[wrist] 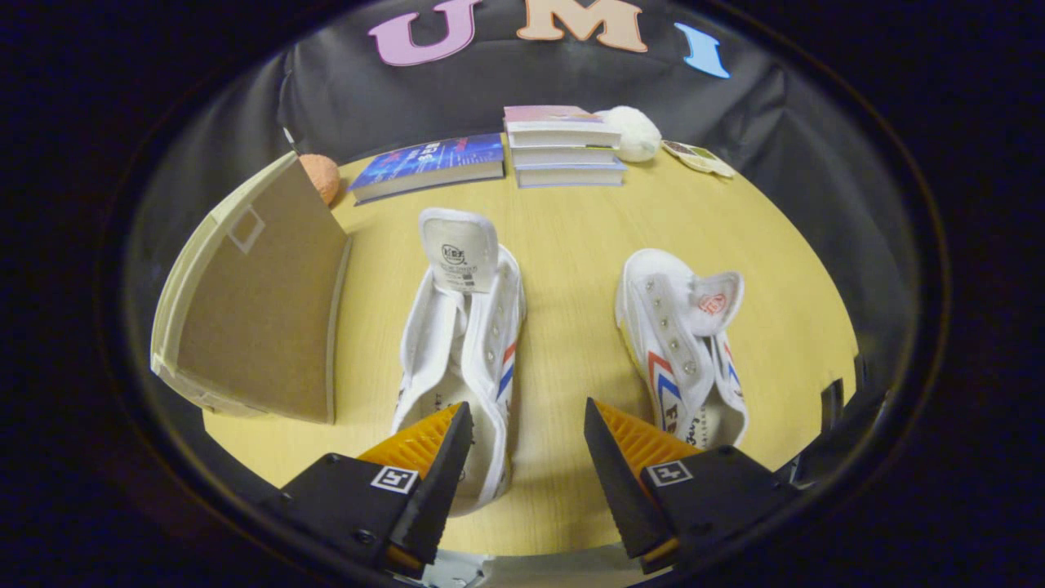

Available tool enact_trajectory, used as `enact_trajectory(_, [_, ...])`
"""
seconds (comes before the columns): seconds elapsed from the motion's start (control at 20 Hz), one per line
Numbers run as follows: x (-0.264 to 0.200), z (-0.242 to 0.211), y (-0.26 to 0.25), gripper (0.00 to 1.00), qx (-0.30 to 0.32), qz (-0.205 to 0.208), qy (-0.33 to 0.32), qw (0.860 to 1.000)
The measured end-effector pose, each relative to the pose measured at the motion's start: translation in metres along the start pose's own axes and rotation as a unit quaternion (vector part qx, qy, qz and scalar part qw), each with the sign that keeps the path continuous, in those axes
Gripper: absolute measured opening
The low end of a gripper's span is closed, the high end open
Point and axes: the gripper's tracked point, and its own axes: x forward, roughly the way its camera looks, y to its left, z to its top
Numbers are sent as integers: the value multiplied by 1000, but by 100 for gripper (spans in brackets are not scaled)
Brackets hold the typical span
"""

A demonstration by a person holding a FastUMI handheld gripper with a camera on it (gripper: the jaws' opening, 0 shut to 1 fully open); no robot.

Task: Open the storage box then place both shoes into the box .Put the left shoe in first, then the right shoe, with the right side of both shoes facing outward in a uniform manner.

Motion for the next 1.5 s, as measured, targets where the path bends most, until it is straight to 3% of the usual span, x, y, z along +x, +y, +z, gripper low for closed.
enact_trajectory(0.55, [52, 46, -13, 74, -8, -13, -36, 999])
enact_trajectory(0.9, [63, 49, -4, 69, -19, 20, -44, 999])
enact_trajectory(1.05, [62, 52, 11, 12, -16, 29, -52, 998])
enact_trajectory(1.2, [59, 52, 12, 6, -7, 4, -64, 998])
enact_trajectory(1.5, [26, 69, 10, 6, -15, -72, -105, 992])
